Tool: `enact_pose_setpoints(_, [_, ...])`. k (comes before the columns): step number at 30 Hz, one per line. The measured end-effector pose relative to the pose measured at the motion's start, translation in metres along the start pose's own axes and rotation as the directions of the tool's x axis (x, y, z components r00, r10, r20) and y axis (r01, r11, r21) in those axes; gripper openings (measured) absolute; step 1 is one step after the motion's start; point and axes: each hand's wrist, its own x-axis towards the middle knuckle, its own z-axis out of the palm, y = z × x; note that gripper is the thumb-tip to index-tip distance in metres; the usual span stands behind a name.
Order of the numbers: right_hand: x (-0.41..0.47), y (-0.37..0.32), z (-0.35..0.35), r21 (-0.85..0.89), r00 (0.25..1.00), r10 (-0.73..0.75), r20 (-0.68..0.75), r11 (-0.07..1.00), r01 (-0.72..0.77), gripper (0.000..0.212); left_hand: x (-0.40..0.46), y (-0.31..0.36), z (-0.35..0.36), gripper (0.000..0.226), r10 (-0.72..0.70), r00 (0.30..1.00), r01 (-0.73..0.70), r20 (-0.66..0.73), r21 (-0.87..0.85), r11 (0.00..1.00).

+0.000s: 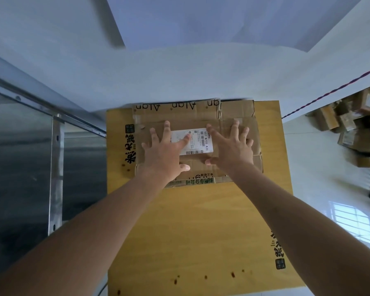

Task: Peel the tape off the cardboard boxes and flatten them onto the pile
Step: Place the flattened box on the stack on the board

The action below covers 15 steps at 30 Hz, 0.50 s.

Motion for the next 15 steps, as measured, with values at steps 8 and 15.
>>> enact_pose_setpoints(8, [-0.017,-0.007,-0.002,0.163,0.999,0.022,-0.048,0.987,-0.014,0.104,-0.014,0.010,0.000,0.096,-0.016,1.000,0.016,0.020,0.003,1.000])
enact_pose_setpoints(15, [-0.046,-0.001,0.003,0.292,0.974,-0.043,-0.223,0.950,0.109,0.061,-0.036,0.012,-0.016,0.076,0.108,0.980,-0.106,-0.167,0.021,0.994])
